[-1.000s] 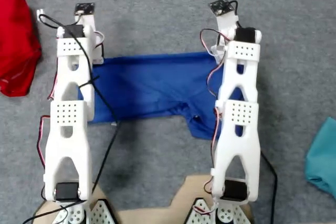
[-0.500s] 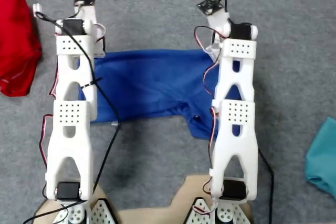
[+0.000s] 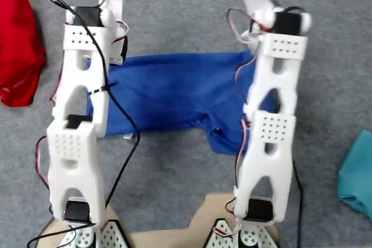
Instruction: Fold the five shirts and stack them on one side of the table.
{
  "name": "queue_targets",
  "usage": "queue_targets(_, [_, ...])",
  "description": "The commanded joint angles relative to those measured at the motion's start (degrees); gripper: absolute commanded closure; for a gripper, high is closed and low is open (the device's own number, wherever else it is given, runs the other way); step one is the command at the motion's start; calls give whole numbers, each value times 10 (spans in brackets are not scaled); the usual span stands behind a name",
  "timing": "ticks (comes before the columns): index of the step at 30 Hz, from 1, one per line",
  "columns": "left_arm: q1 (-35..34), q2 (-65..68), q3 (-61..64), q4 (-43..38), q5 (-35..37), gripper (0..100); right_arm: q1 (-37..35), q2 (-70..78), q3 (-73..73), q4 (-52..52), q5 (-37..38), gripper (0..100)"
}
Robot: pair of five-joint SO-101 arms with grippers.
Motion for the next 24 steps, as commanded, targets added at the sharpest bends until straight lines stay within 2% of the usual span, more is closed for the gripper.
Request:
queue_targets(1, [16, -164, 138, 6, -21, 981, 15, -126, 72, 11, 59, 796])
queue_targets(7, [18, -383, 354, 4, -36, 981, 18, -337, 352, 10, 117, 796])
queue_targets(14, [21, -602, 571, -11, -47, 980, -21, -598, 700, -2, 195, 796])
queue_targets(20, [18, -762, 758, -11, -46, 980, -35, -785, 1014, -62, 266, 796])
queue_targets(24, [18, -812, 830, -11, -59, 980, -34, -875, 1186, -116, 273, 796])
